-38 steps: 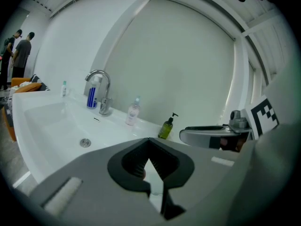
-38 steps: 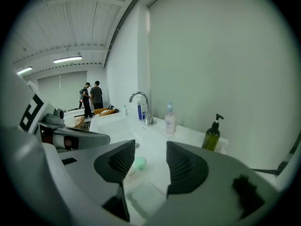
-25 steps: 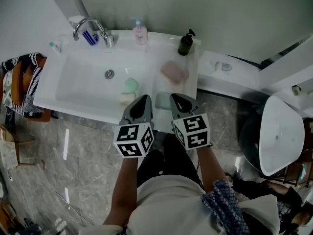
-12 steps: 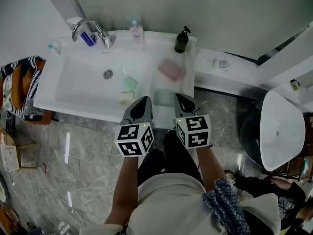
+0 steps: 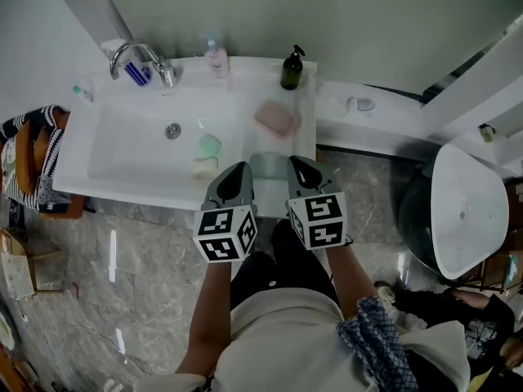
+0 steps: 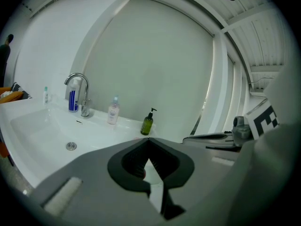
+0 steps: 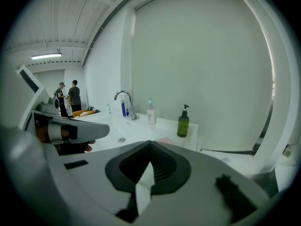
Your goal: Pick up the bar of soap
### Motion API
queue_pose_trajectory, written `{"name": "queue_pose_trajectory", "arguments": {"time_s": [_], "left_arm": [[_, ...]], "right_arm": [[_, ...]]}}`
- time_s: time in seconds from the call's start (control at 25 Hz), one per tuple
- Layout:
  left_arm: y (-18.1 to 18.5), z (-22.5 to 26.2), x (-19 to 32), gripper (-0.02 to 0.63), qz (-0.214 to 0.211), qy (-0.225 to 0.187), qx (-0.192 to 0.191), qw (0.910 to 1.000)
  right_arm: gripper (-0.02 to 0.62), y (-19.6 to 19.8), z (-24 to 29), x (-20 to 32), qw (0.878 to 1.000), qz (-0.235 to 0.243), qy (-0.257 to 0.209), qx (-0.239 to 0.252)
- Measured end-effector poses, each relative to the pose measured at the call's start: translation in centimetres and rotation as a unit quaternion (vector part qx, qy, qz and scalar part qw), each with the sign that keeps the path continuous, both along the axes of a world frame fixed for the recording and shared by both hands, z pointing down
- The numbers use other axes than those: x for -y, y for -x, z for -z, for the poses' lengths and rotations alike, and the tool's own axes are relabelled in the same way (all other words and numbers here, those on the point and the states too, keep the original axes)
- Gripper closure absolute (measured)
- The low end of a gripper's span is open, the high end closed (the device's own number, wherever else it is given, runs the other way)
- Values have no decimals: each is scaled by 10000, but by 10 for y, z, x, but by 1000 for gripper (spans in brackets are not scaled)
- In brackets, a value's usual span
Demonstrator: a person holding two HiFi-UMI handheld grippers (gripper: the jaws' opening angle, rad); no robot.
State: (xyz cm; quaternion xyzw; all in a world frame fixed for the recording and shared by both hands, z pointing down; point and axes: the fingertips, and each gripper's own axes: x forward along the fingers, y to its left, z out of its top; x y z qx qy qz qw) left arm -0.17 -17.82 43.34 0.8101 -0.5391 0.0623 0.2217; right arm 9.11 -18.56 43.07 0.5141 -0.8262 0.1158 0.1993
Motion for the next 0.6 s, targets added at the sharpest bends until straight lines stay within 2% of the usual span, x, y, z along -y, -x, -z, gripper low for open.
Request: {"name": "queue_pose_trajectory", "arguments": {"time_s": [0.6], "left_arm": [[-6, -11, 23, 598, -89, 179, 30, 9998]], "right_arm": [[583, 2, -7, 21, 9998, 115, 71, -142]]}}
